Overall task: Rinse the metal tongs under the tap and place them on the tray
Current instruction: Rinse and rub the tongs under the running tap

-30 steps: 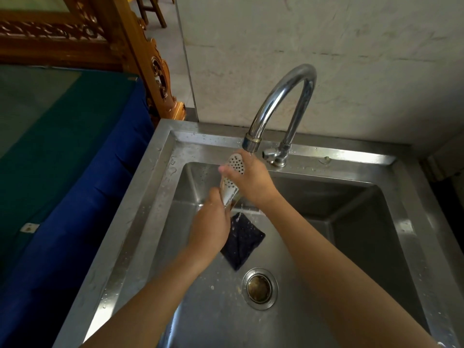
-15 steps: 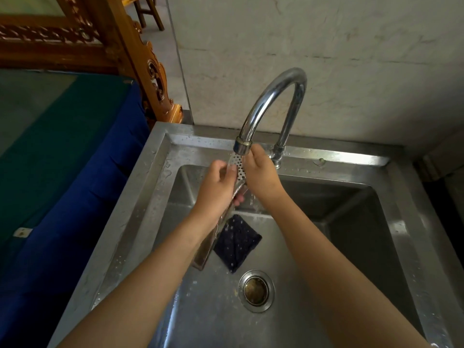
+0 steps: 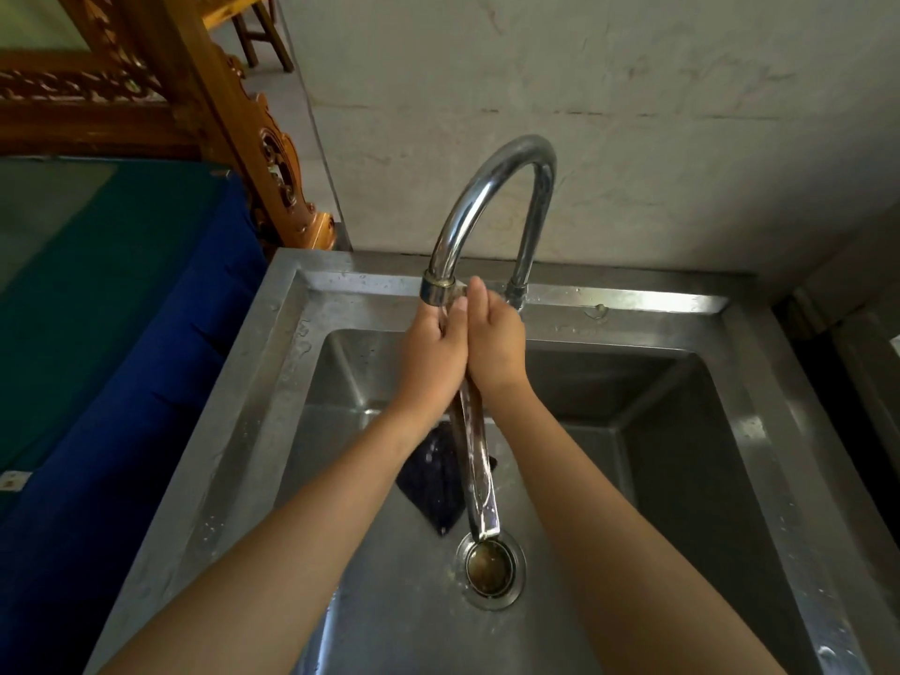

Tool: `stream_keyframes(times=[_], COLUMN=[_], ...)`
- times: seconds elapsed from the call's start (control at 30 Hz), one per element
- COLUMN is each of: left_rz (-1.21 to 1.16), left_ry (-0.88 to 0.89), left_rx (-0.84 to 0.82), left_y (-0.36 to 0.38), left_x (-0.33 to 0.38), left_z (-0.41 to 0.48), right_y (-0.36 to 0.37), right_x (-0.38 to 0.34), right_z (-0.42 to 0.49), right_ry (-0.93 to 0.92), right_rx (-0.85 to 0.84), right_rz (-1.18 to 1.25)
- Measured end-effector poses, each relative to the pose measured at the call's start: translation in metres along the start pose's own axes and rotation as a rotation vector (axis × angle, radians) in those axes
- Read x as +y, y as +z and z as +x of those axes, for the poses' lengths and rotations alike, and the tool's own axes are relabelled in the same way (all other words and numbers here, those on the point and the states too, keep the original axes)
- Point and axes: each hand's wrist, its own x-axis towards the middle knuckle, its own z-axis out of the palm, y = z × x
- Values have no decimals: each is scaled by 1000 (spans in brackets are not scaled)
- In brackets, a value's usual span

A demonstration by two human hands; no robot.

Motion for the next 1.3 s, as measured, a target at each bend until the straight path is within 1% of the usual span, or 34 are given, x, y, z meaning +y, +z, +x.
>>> stream_keyframes(times=[0.1,0.17,0.2,0.27,0.37,0.43,0.53,0.57,0.6,0.7,0.73,0.8,0.87,0.9,0.97,1.07,1.13,1.23,1.3], left_rz=[-27,-86,-92,-56,44,63,-144,-178,-164,-129,-123,-167,-219,-217,-123,-37,-41,-180,-170], left_ry=[-45,-77,-80,-64,13,34,-98,-125,-127,-120,-126,-169,-188,-170,-104,-18,-50,-156,-132], left_rx=[-19,-12,8,42,40,16,-18,-19,-27,-142,-153,-127,-55,-41,-69,-102,-51,-4,22], left_y=[-11,-14,-13,-8,-2,-6,-10,-9,-7,1,0,-5,-16,-17,-17,-5,-8,-24,-25], left_x=[4,10,9,4,-6,-3,5,4,2,-8,-9,-7,-5,-5,-6,-7,-3,8,9], left_z=[14,29,32,23,8,14,26,26,21,5,4,8,13,14,9,-3,0,17,16], right_y=[8,14,15,12,4,4,10,10,9,-2,-1,5,18,20,17,5,8,19,19], right_x=[0,1,1,-1,-2,-1,1,1,2,4,6,7,6,6,6,2,-2,1,5], right_z=[-11,-22,-23,-16,-5,-8,-17,-17,-13,3,4,-3,-18,-21,-17,3,2,-18,-25], right_ry=[22,-20,-31,-3,34,58,39,27,28,105,121,111,77,63,58,125,81,-21,-38], right_rx=[-21,-31,-9,25,34,38,-7,-15,-15,2,-4,-35,-76,-80,-39,17,-3,-91,-100], right_rz=[-24,-104,-119,-93,-57,-42,-76,-96,-110,-122,-140,-160,-77,-60,-80,-34,-17,-18,-50])
